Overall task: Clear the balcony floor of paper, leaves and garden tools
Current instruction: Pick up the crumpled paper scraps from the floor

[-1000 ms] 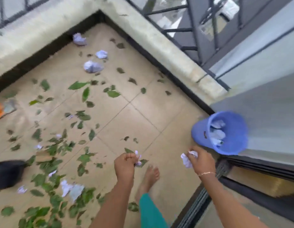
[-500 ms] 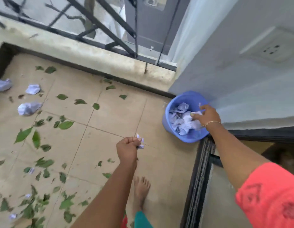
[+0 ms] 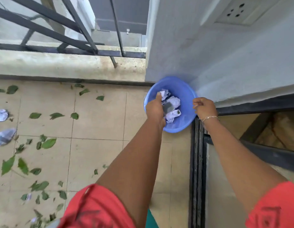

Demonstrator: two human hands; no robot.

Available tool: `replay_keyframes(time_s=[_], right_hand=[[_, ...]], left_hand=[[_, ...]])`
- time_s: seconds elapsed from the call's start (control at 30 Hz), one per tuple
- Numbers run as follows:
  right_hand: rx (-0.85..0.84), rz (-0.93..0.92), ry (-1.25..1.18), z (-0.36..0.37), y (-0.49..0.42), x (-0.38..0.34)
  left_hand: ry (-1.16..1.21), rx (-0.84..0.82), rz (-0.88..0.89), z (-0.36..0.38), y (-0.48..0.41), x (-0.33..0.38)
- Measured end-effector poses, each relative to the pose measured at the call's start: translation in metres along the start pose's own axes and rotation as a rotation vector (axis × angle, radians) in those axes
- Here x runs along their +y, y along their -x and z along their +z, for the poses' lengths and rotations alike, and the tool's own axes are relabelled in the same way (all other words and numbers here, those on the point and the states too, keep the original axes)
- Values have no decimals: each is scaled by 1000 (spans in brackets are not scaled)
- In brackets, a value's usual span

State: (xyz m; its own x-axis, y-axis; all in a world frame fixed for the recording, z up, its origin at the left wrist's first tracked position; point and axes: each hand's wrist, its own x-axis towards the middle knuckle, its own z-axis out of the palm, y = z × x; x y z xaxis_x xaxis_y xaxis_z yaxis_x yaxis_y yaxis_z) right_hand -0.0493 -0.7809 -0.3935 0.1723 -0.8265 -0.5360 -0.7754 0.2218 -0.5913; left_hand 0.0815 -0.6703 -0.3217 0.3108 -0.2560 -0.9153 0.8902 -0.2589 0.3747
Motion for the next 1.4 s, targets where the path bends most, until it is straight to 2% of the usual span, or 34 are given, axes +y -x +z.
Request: replay_keyframes(time_s=[0.1, 0.23, 0.37, 0.6, 0.97, 1.1, 1.27, 1.4], right_hand=[[-1, 48, -57, -1, 5, 3], [-16, -5, -46, 8, 21, -5], [-62, -114, 10, 28, 50, -13], [-270, -450, 294, 94, 136, -22], [-733, -695, 615, 217, 300, -1], [-872, -767, 772, 252, 367, 16], [-971, -859, 969, 286, 450, 53], [-1050, -884, 1134, 313, 519, 87]], left_hand=[[10, -158, -91, 6, 9, 4], [-18, -190, -85, -22, 10, -3], [-229, -62, -32, -79, 9, -18], [-296, 230, 79, -205, 30, -65], [98, 569, -56, -402, 111, -182], [264, 589, -106, -449, 135, -238], [363, 558, -151, -506, 163, -303], [408, 604, -150, -566, 193, -357]])
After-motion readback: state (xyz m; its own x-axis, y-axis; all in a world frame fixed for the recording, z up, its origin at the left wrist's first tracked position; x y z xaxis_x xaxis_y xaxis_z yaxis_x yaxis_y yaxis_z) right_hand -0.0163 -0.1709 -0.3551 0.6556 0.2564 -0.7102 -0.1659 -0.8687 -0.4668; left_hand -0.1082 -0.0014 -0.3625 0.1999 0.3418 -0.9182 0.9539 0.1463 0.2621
